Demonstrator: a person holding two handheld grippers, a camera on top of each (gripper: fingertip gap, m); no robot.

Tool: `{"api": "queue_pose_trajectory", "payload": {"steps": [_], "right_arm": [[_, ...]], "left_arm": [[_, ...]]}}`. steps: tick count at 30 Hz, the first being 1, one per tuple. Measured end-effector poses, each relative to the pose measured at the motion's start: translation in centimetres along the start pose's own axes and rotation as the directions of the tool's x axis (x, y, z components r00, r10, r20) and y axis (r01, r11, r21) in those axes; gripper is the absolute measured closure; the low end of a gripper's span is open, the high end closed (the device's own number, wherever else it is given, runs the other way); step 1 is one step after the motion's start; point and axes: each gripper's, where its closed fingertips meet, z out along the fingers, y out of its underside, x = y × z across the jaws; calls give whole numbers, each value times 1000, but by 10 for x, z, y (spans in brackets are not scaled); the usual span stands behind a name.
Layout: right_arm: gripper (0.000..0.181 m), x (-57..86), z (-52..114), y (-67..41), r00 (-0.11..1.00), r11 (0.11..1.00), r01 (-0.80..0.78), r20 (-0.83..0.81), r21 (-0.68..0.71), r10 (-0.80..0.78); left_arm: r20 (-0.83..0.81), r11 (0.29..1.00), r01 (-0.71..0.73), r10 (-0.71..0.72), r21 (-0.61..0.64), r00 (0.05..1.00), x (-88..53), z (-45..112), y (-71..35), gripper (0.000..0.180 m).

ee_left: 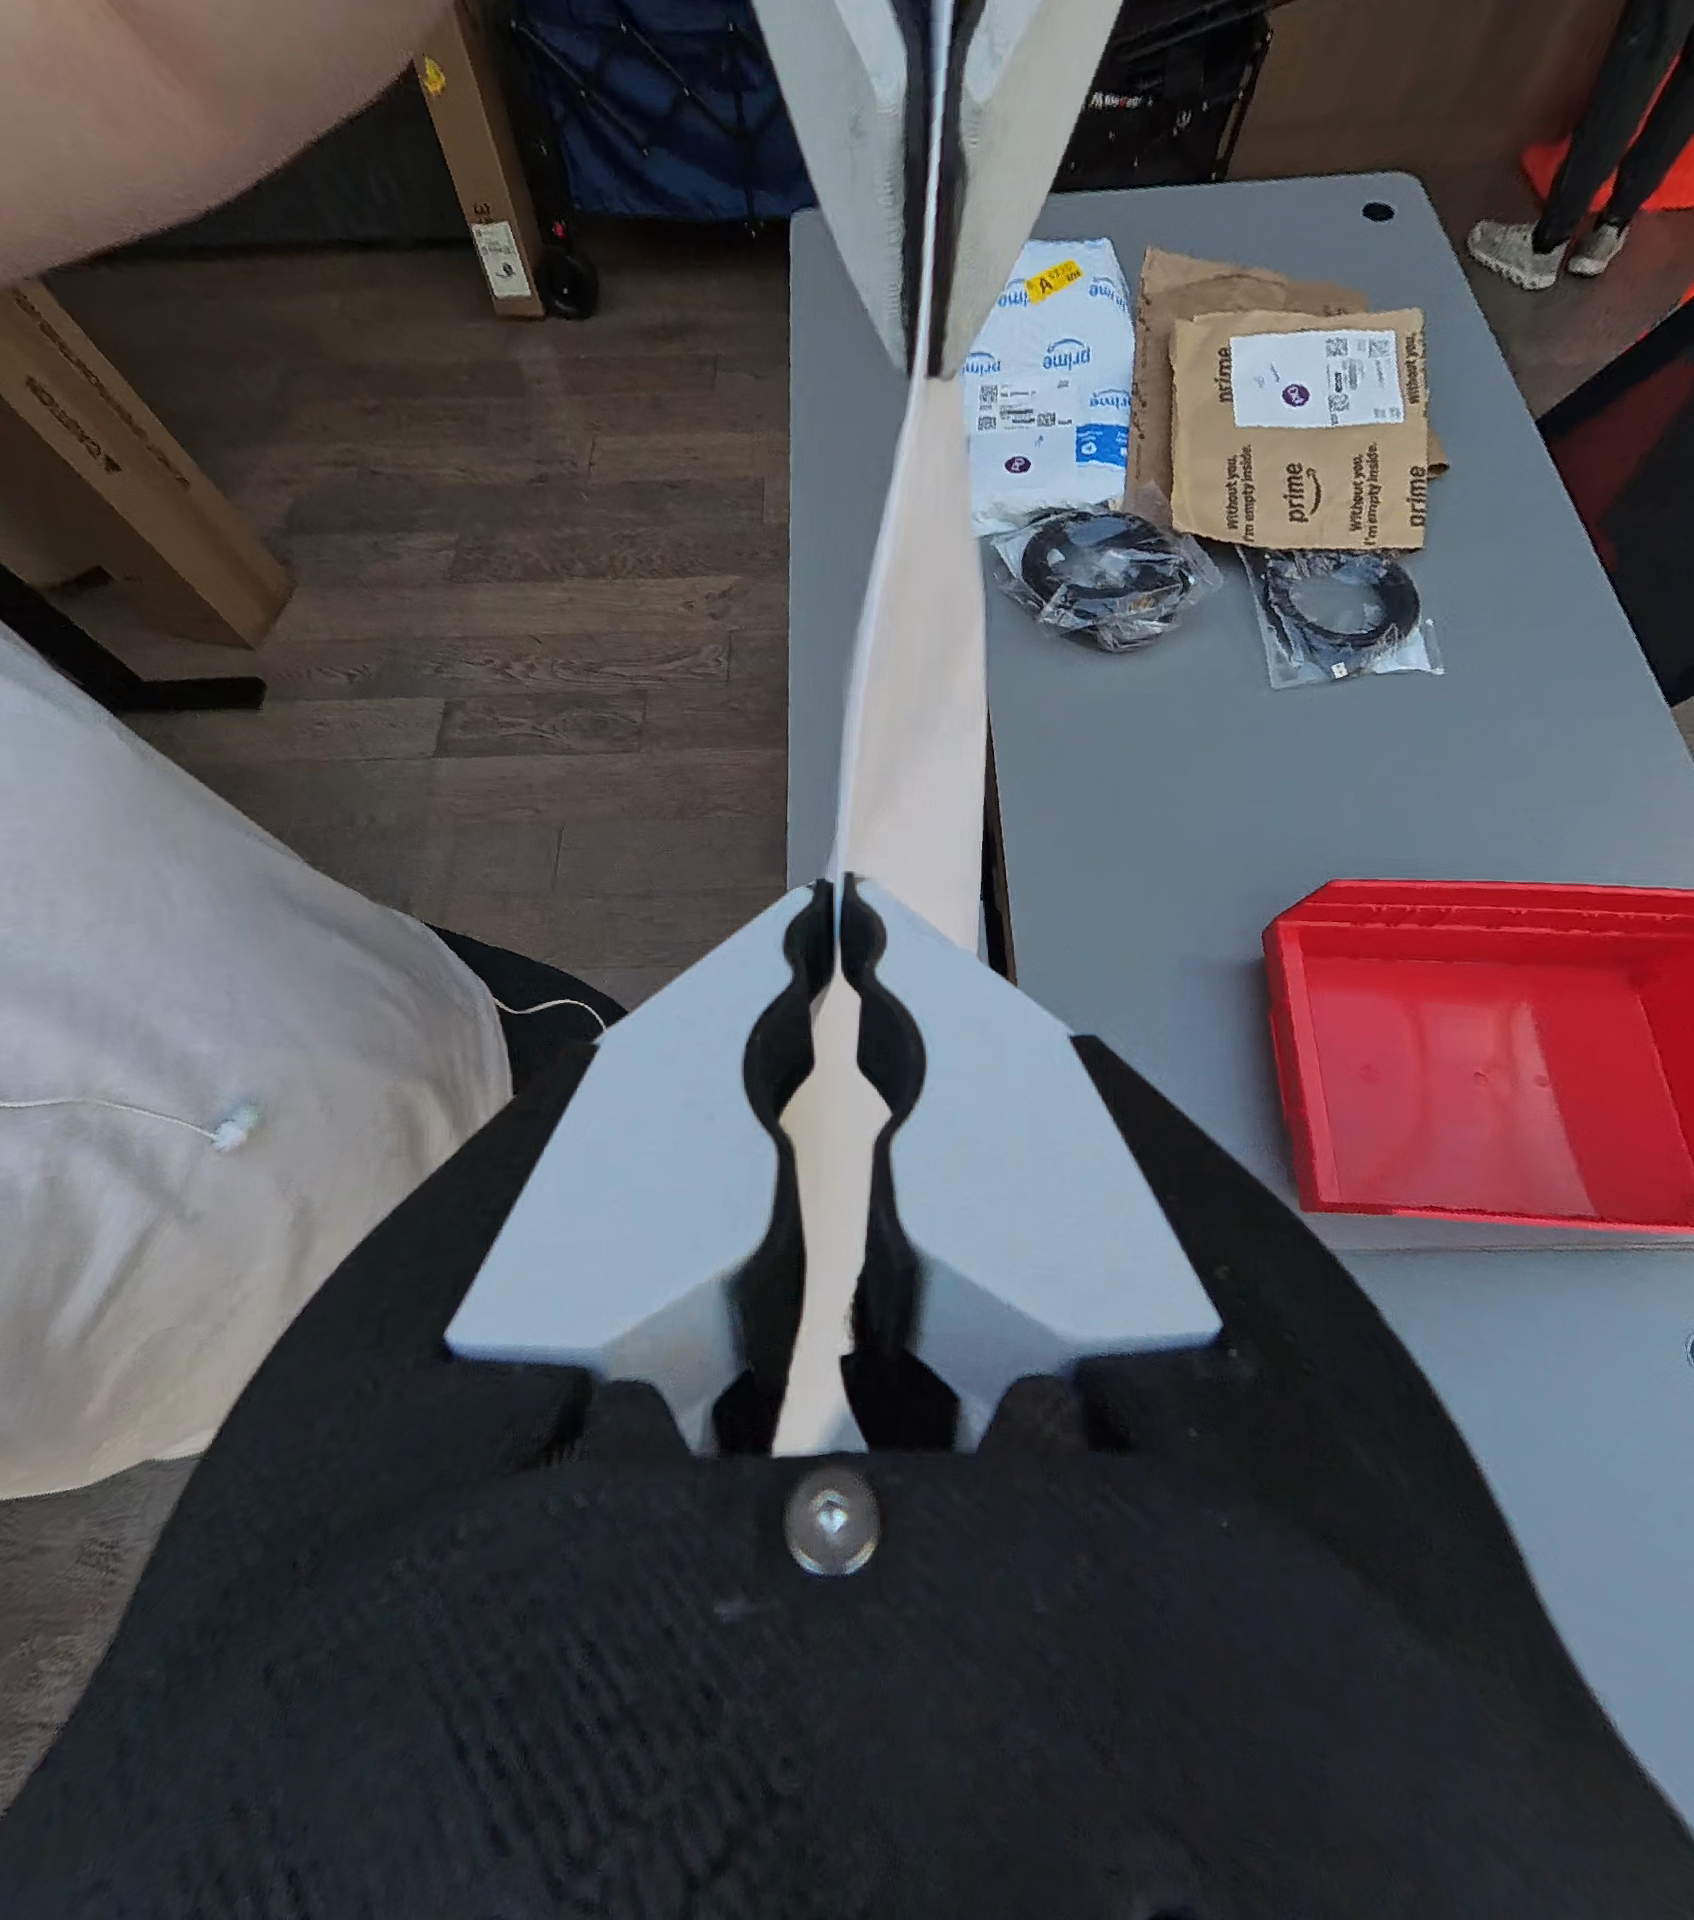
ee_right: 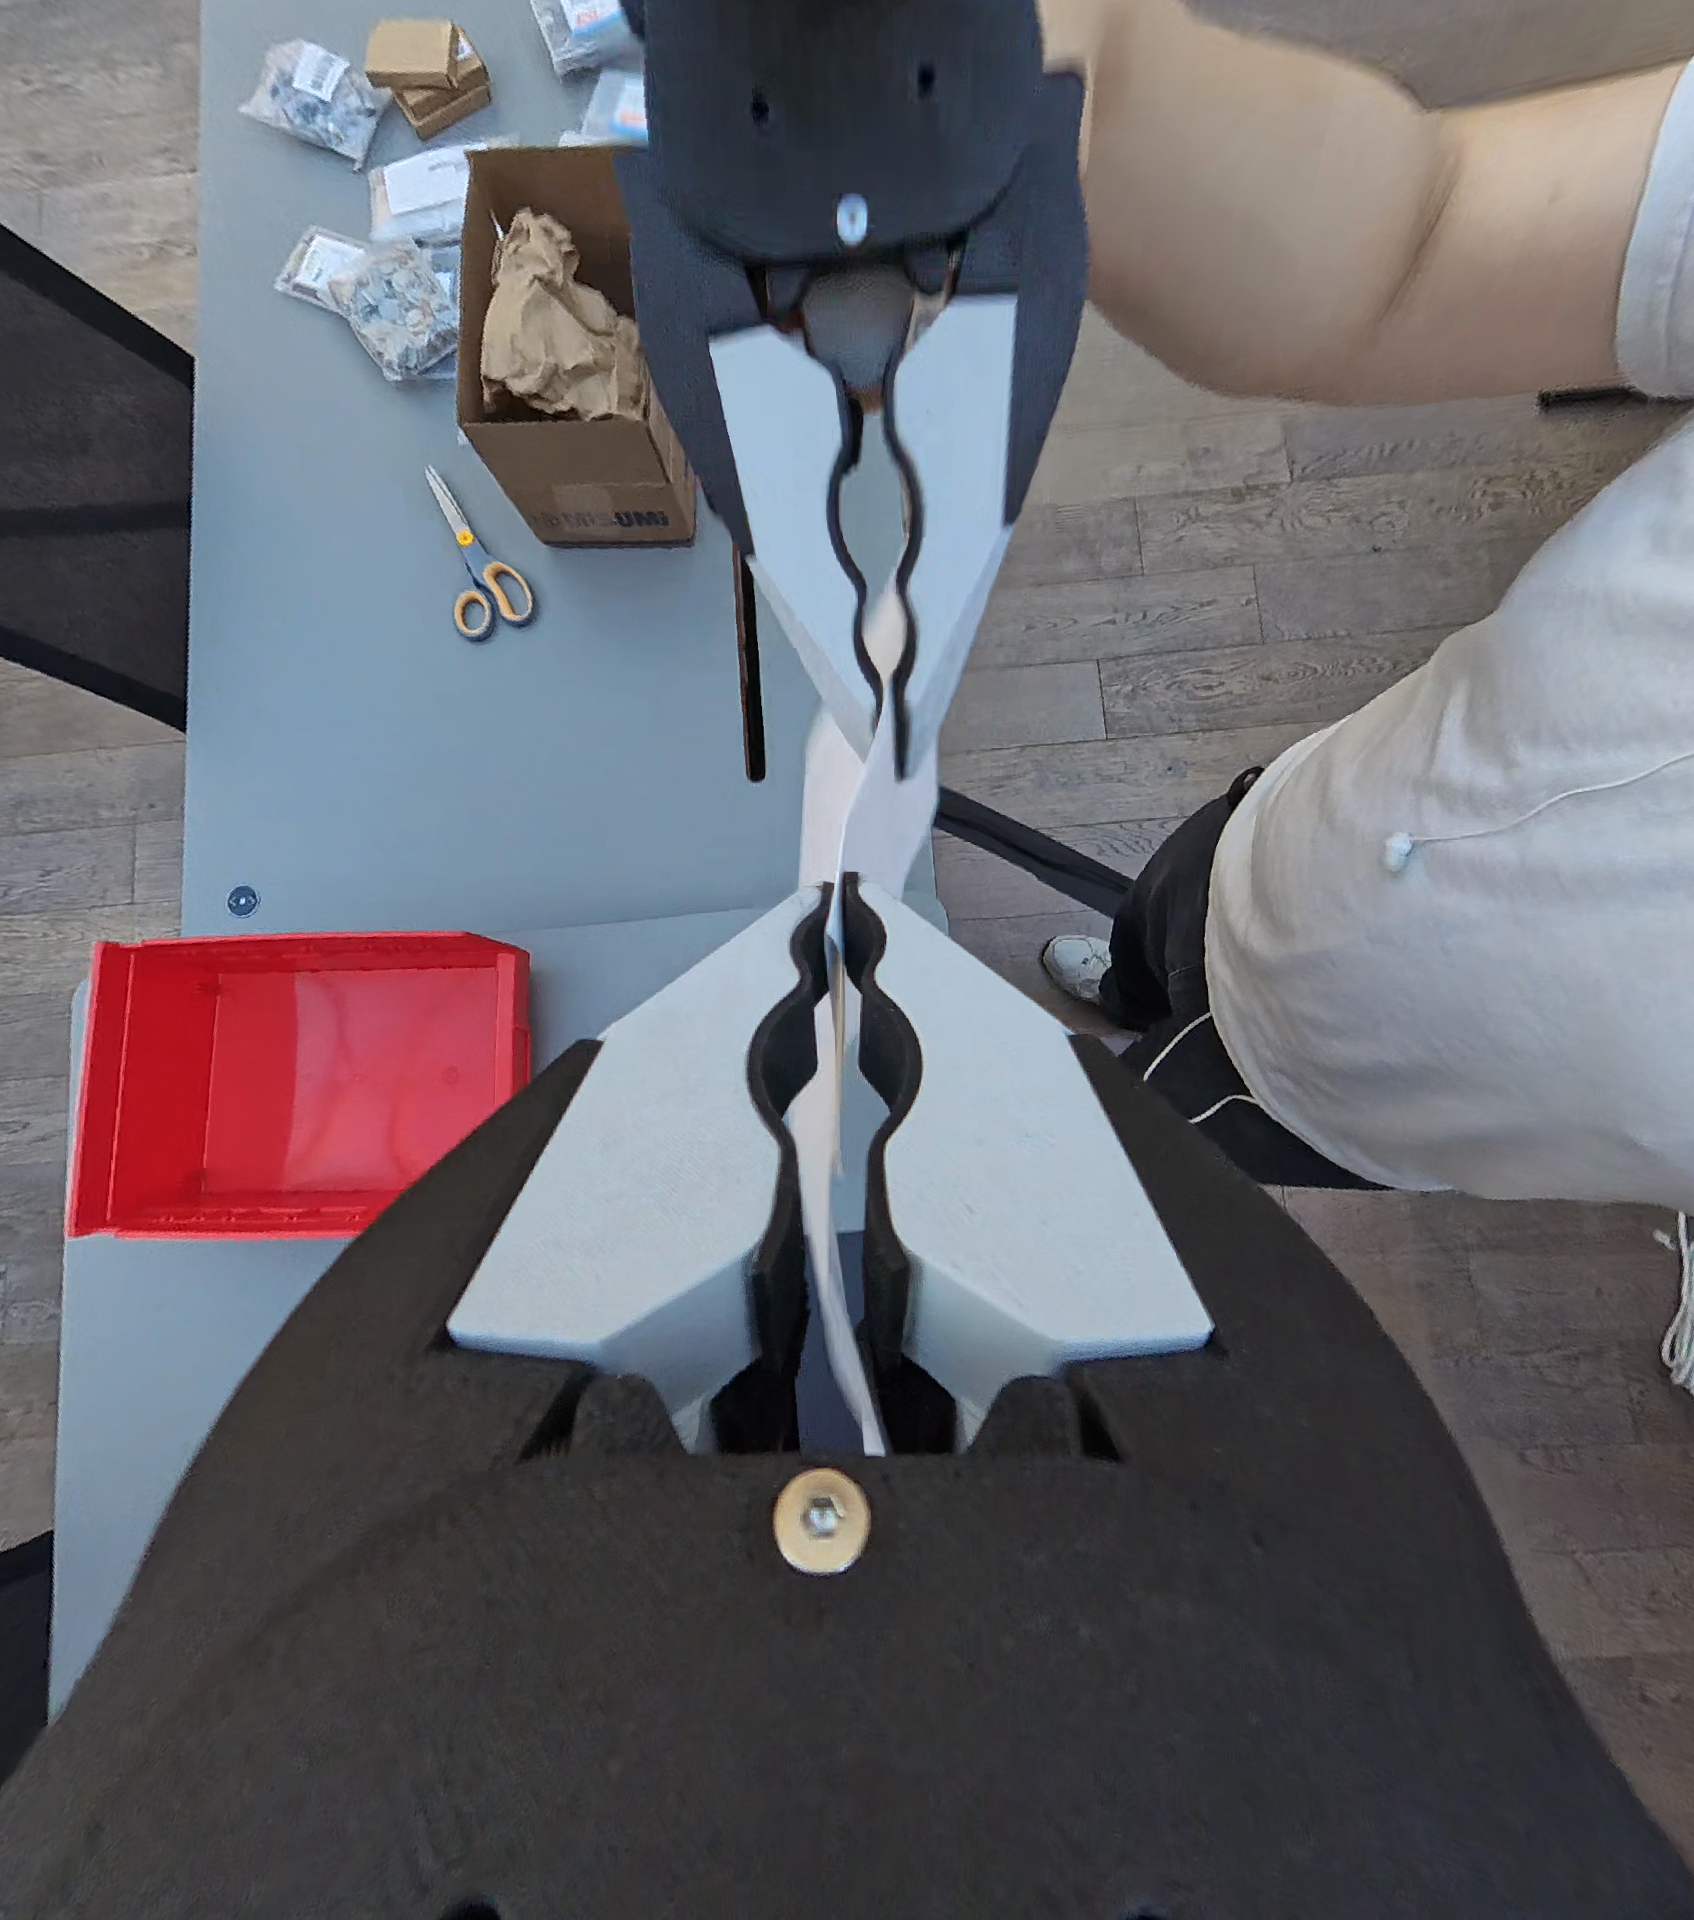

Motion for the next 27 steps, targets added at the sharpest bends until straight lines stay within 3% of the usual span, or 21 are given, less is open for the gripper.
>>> {"api": "queue_pose_trajectory", "payload": {"steps": [2,4,6,8,11,12,15,16,18,20,24,25,26,27], "right_arm": [[170,-14,-4,1,999,996,19,29,89,-21],[138,-37,-29,6,988,962,92,98,256,-120],[133,-49,-70,19,958,842,199,80,502,-274],[144,-48,-101,47,919,665,246,48,705,-391],[143,-43,-62,119,851,628,329,67,705,-521],[139,-41,-42,134,836,596,387,5,703,-549],[138,-48,-5,148,773,369,578,-342,728,-535],[137,-57,2,154,758,334,610,-404,719,-512],[130,-86,3,167,749,270,614,-439,742,-496],[137,-95,-13,165,779,244,602,-493,760,-387],[135,-110,-11,154,806,336,588,-495,736,-326],[151,-115,-8,153,810,358,582,-481,730,-336],[181,-119,-7,152,824,383,563,-463,732,-327],[181,-122,-7,151,832,409,552,-452,727,-321]], "left_arm": [[43,998,-30,28,52,999,6,15,0,180],[119,976,-193,182,97,976,18,26,9,180],[169,906,-374,345,197,923,42,35,17,180],[274,795,-529,460,296,845,59,40,21,180],[350,667,-586,470,460,810,78,45,23,180],[336,651,-584,478,485,811,84,52,26,180],[367,552,-610,494,568,788,95,68,17,180],[387,520,-617,489,590,782,97,73,12,180],[375,523,-587,459,618,805,99,90,3,180],[290,551,-549,489,629,823,107,113,1,180],[202,573,-498,501,651,841,116,140,-12,180],[213,592,-496,483,635,849,113,147,-16,180],[226,616,-493,461,614,858,110,155,-19,180],[237,628,-478,431,614,871,107,157,-23,180]]}}
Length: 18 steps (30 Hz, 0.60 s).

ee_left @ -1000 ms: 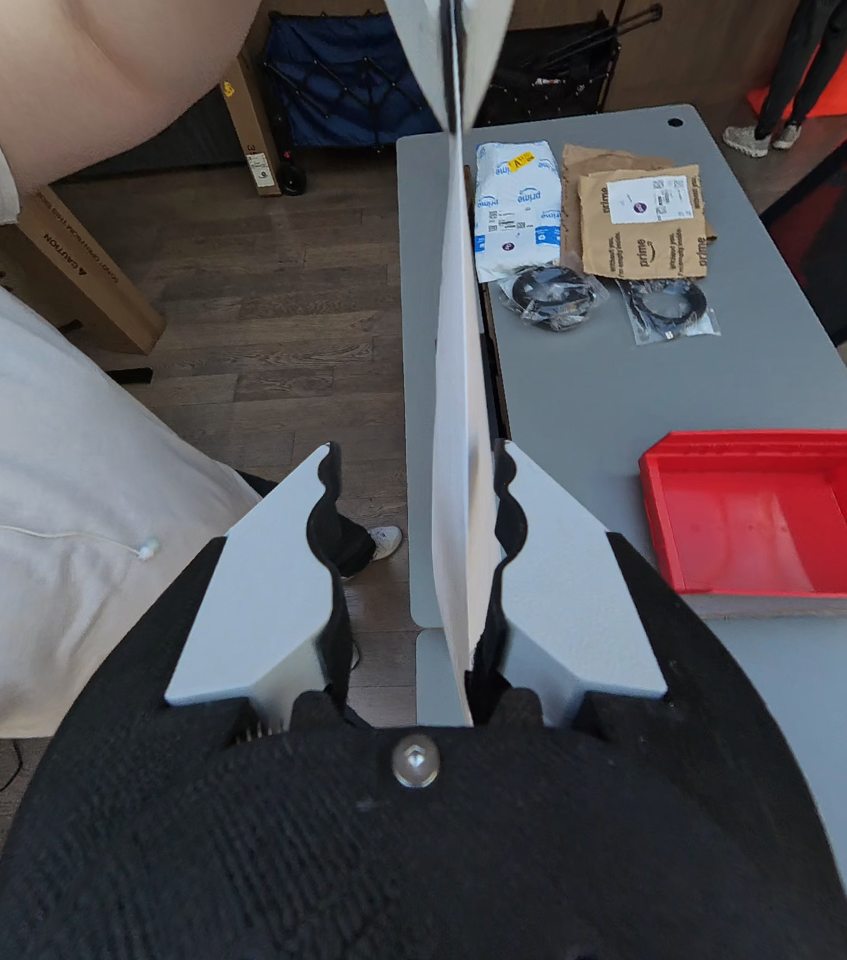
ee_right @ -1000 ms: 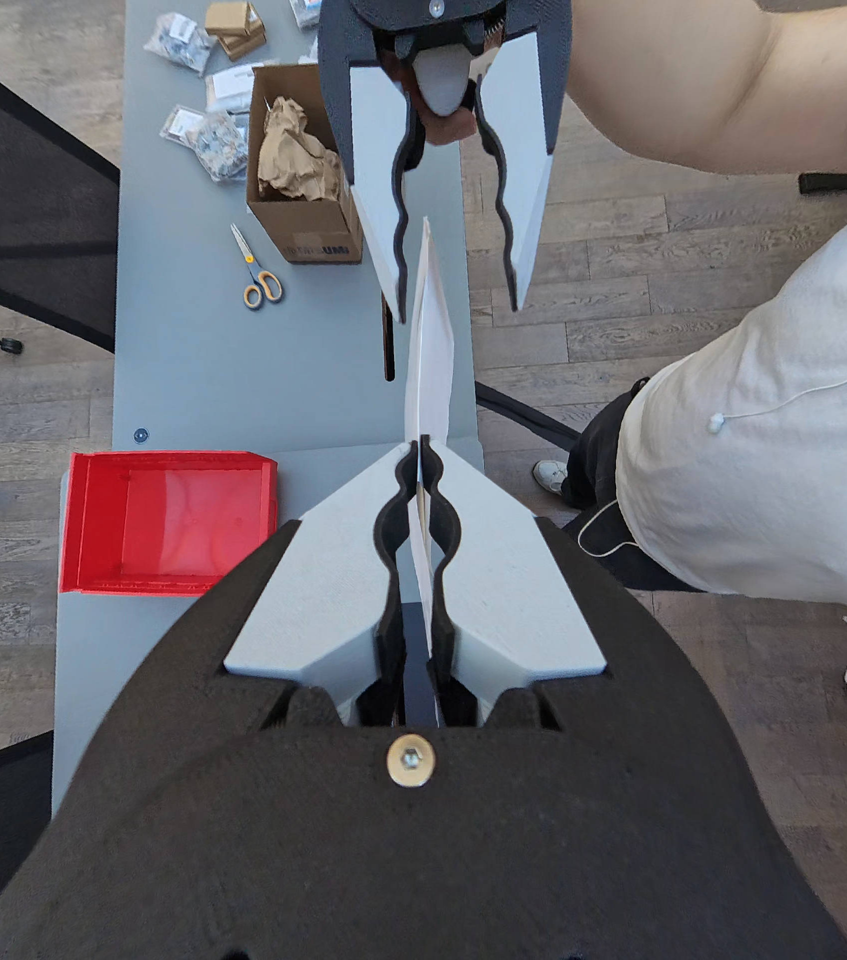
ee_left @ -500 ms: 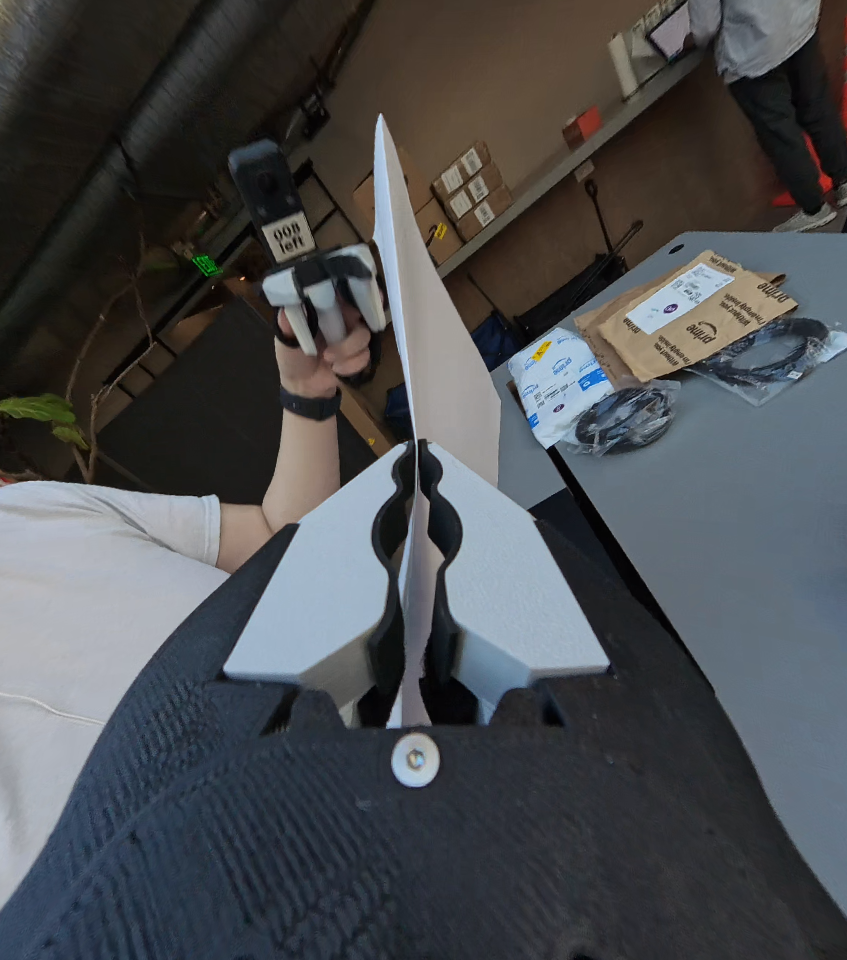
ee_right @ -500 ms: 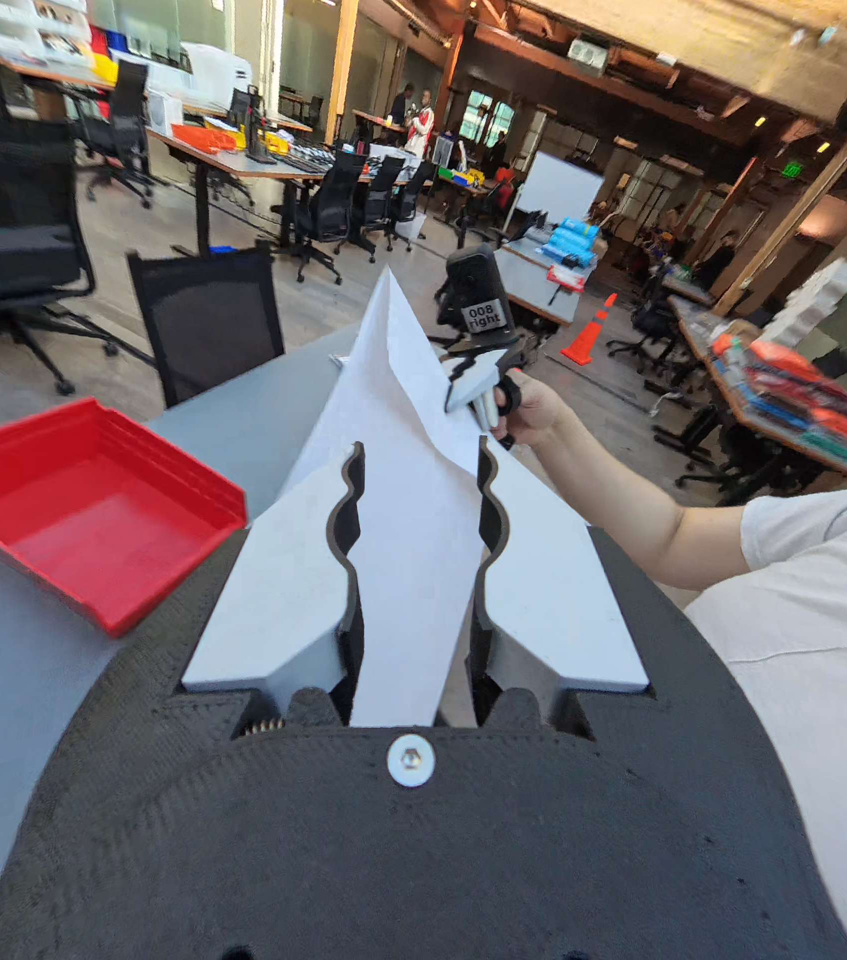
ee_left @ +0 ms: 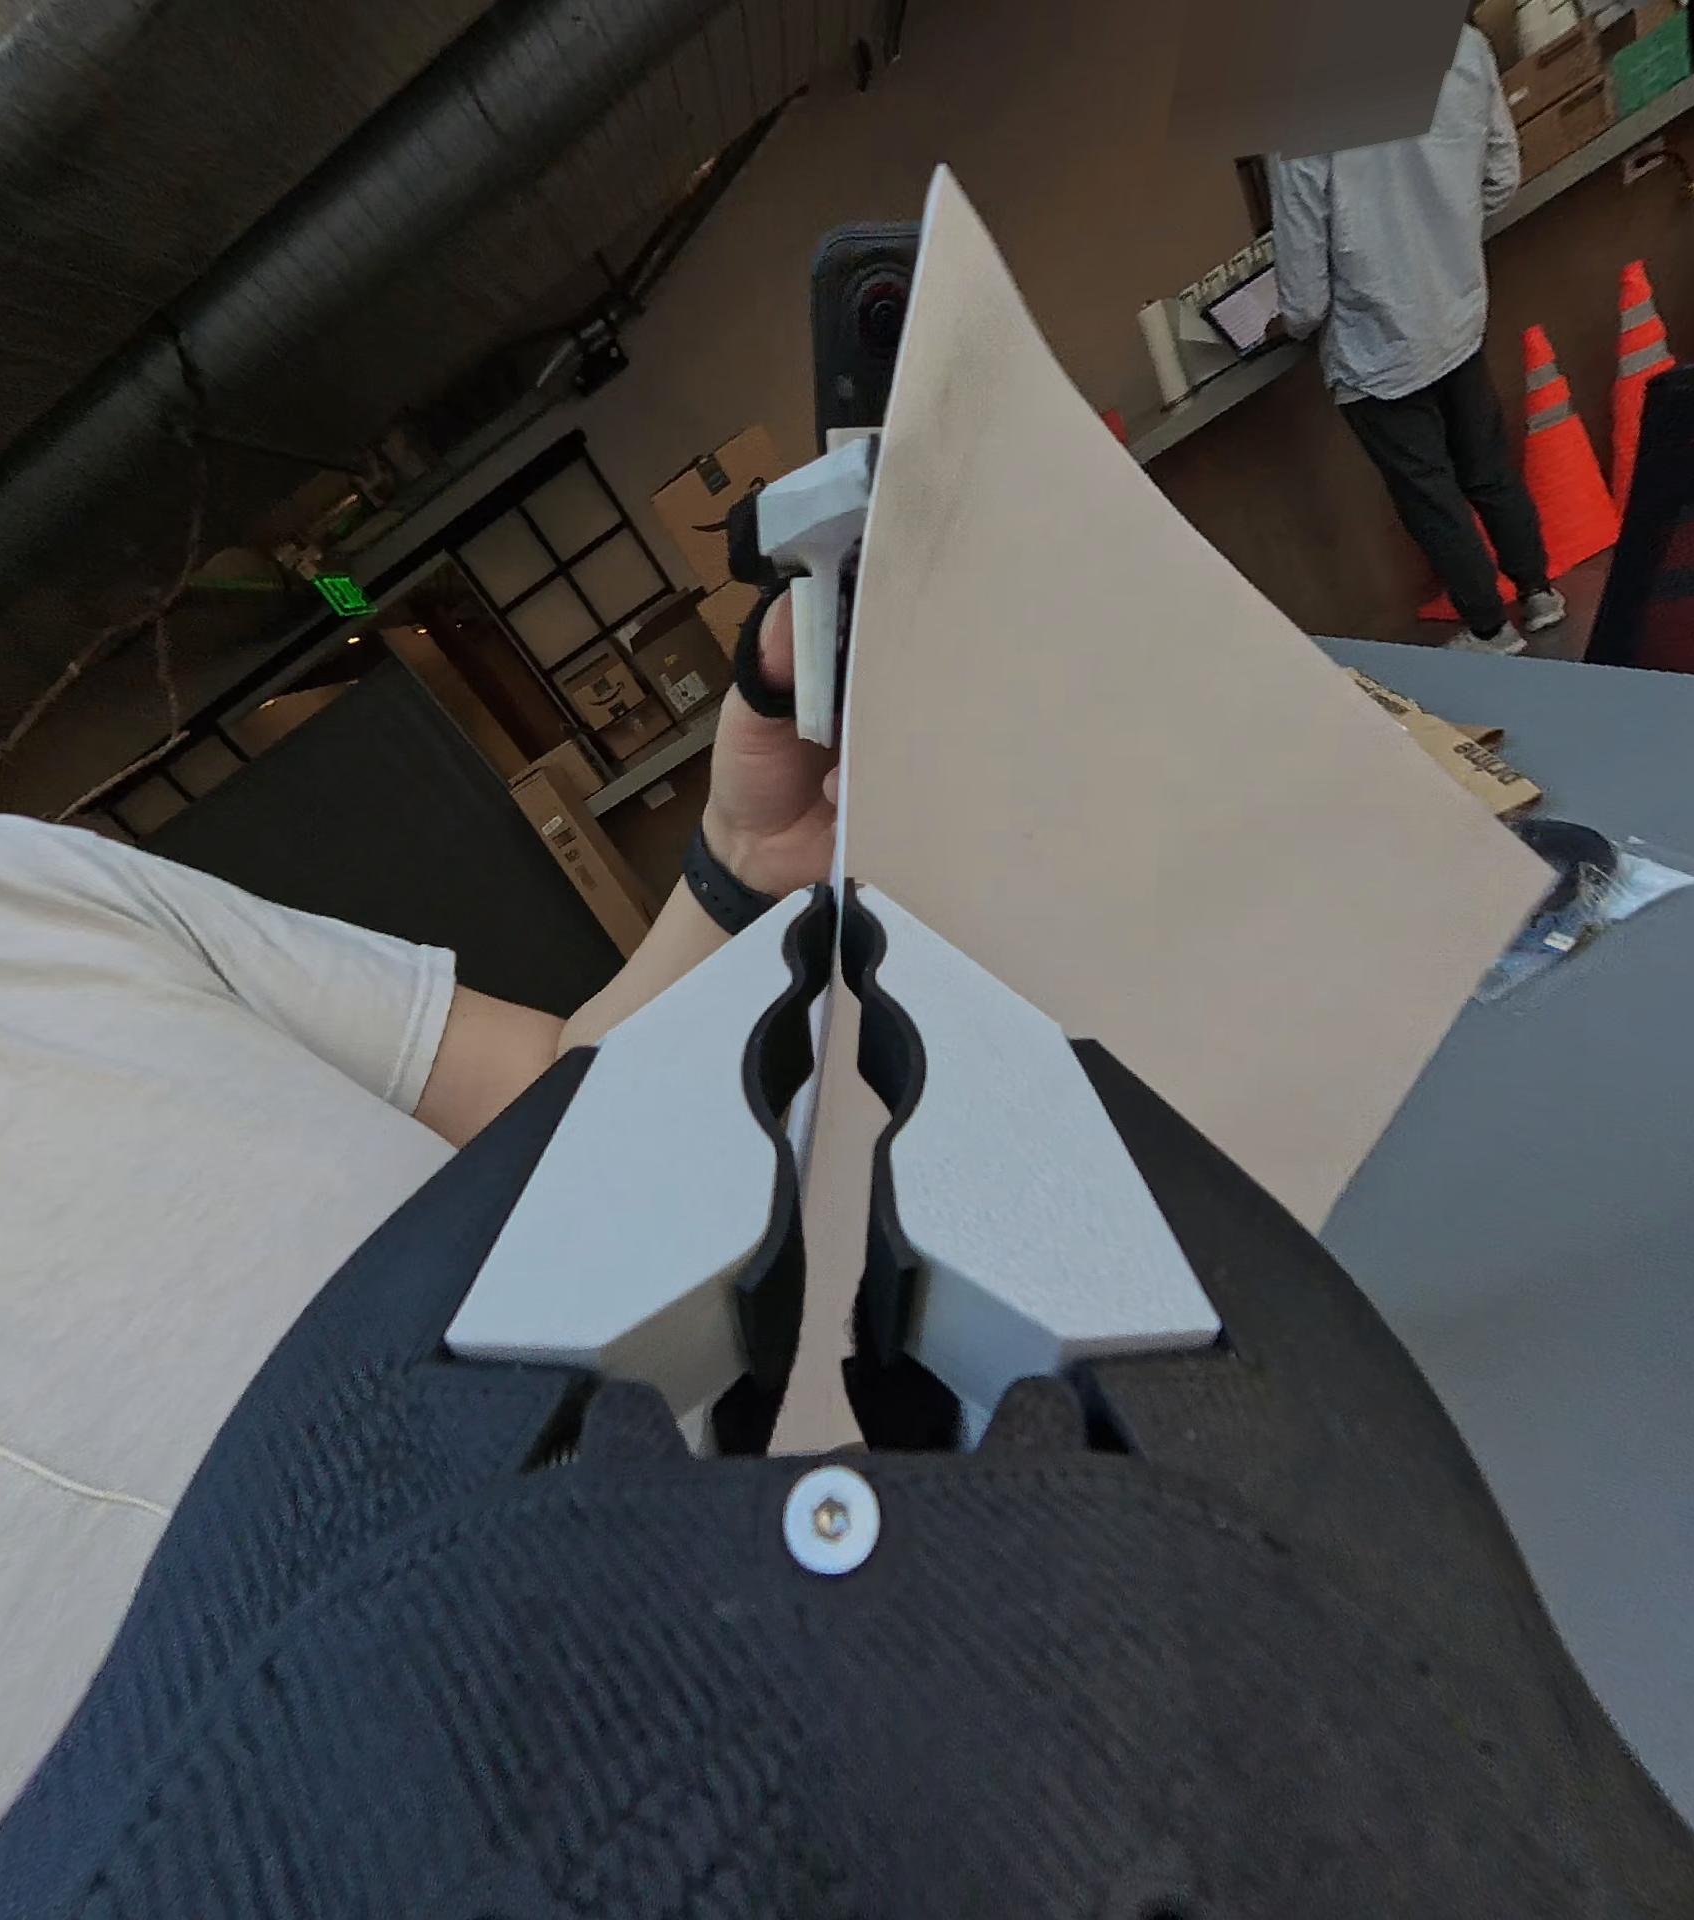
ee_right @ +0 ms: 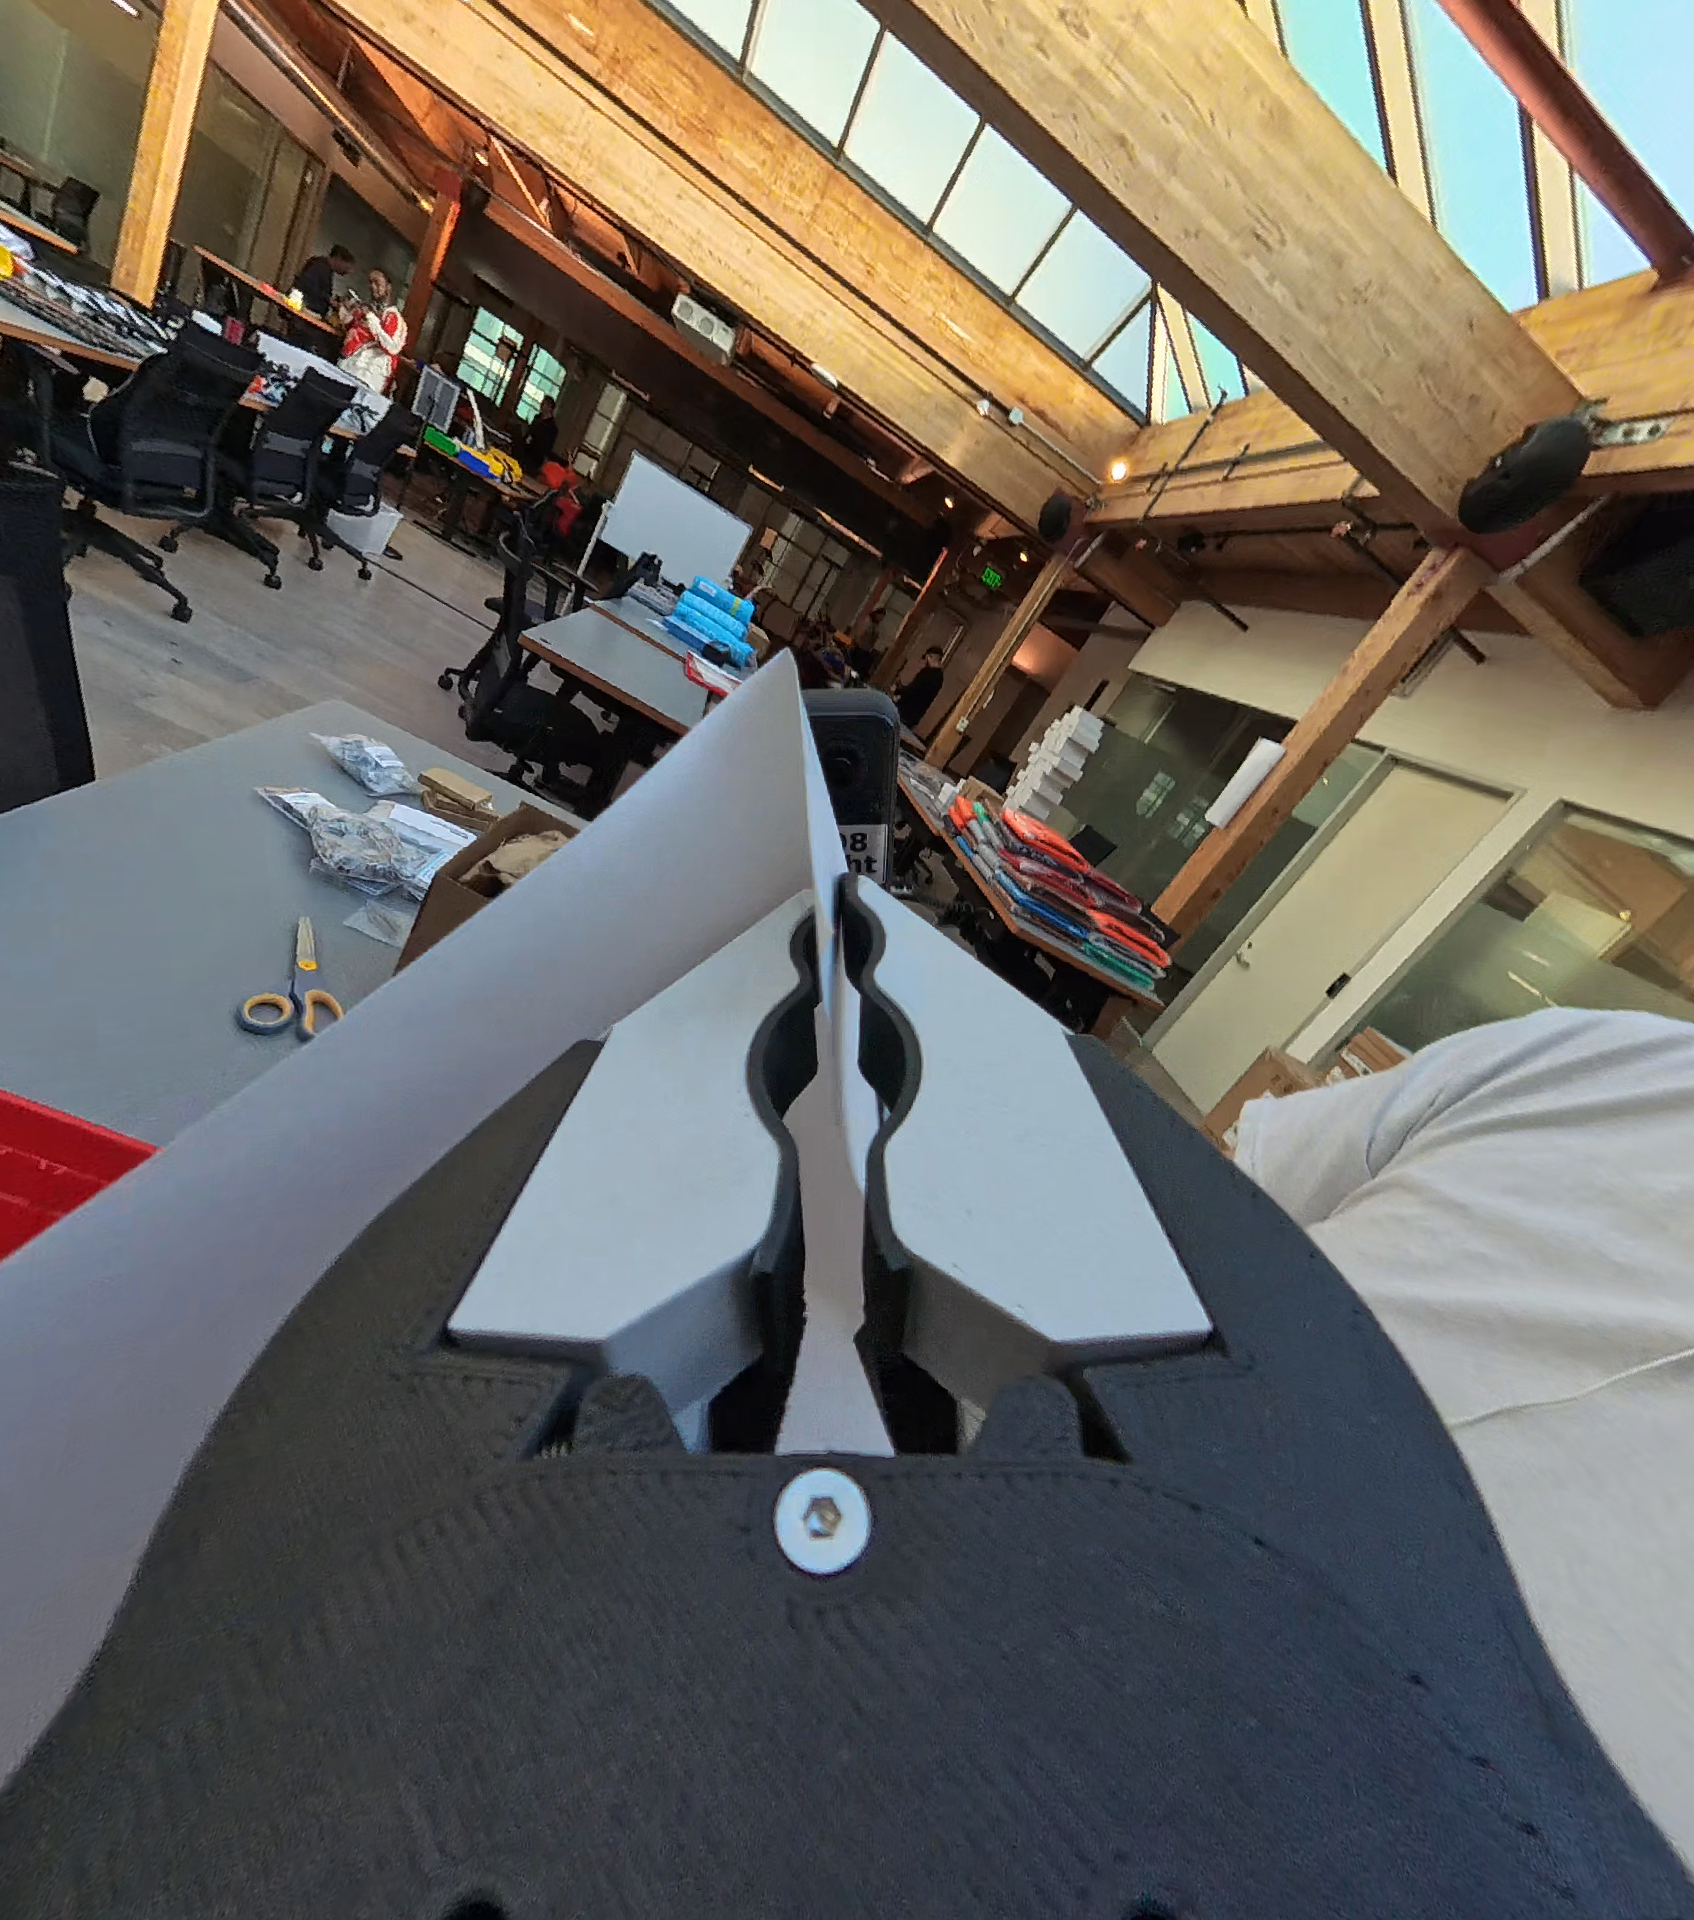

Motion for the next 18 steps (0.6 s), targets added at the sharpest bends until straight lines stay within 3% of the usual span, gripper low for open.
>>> {"api": "queue_pose_trajectory", "payload": {"steps": [2,4,7,8,9,12,13,15,18], "right_arm": [[181,12,3,2,998,995,-16,-64,-99,10],[181,33,2,9,991,967,-78,-126,-244,48],[181,71,-1,17,967,884,-204,-227,-421,116],[181,82,-2,20,958,848,-237,-258,-474,124],[181,92,-3,22,947,808,-274,-291,-522,133],[181,108,1,17,917,721,-384,-328,-577,226],[181,111,3,13,913,707,-398,-326,-585,244],[181,116,6,8,914,686,-399,-324,-608,244],[181,117,8,1,912,674,-409,-307,-616,273]], "left_arm": [[47,994,106,-105,-26,993,-10,-2,-7,161],[25,945,321,-320,-69,947,-16,-15,-30,139],[64,807,590,-588,-31,806,-41,-21,-89,124],[113,752,659,-654,-7,748,-54,-17,-103,114],[214,698,716,-699,-3,682,-68,-12,-107,116],[476,655,755,-651,-43,592,-86,2,-107,120],[558,662,747,-596,-66,578,-91,4,-104,131],[600,670,738,-559,-80,572,-94,14,-109,137],[694,618,780,-519,-98,498,-95,11,-99,143]]}}
